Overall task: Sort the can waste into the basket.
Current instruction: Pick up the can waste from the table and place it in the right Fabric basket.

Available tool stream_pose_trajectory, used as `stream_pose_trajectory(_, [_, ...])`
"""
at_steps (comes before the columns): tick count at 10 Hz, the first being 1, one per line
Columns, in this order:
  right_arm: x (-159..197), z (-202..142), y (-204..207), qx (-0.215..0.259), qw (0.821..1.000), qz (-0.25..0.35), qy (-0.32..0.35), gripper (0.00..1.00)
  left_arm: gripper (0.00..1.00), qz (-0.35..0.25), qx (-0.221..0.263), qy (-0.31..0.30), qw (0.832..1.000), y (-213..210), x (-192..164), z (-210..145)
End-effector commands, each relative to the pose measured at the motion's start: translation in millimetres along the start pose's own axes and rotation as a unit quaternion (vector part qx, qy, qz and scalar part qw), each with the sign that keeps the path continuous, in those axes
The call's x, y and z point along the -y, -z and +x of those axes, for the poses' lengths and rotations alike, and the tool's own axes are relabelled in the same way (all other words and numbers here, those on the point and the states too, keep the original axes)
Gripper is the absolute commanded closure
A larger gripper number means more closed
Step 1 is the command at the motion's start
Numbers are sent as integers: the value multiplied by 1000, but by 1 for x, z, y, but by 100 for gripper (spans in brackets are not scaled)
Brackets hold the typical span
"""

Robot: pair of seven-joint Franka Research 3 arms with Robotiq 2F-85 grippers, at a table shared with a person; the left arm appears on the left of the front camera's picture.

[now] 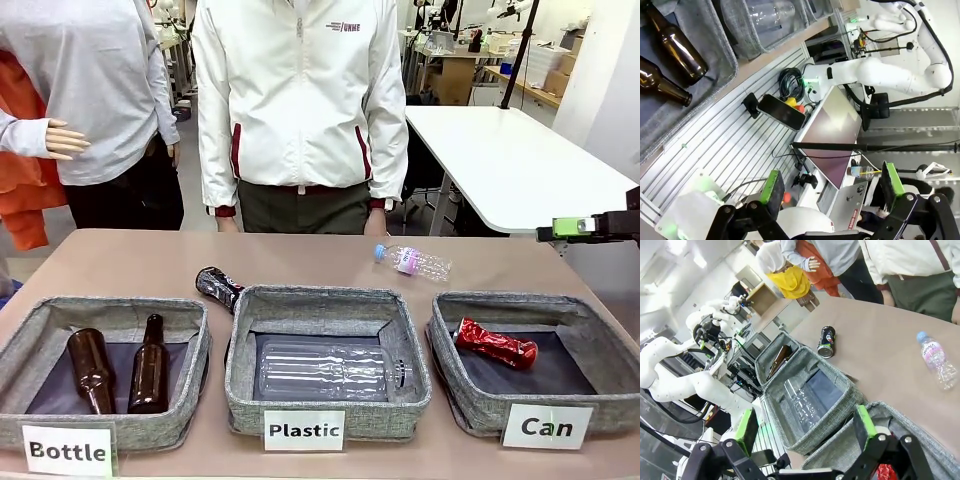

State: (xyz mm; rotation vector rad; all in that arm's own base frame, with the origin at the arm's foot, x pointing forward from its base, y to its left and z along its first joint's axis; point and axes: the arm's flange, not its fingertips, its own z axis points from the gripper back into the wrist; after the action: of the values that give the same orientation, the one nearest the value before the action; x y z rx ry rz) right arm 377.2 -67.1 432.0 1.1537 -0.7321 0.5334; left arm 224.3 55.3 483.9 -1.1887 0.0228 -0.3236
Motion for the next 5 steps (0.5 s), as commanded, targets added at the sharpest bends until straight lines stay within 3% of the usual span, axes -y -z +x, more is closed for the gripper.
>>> stream_pose_trajectory(1, [0, 1, -2, -2, 1000, 4, -9, 0, 0, -4, -3, -4, 1000, -1, 1, -5])
stream_pose_trajectory(5, [0, 1, -2, -2, 1000, 4, -9, 0, 0, -4, -3, -4, 1000, -1, 1, -5])
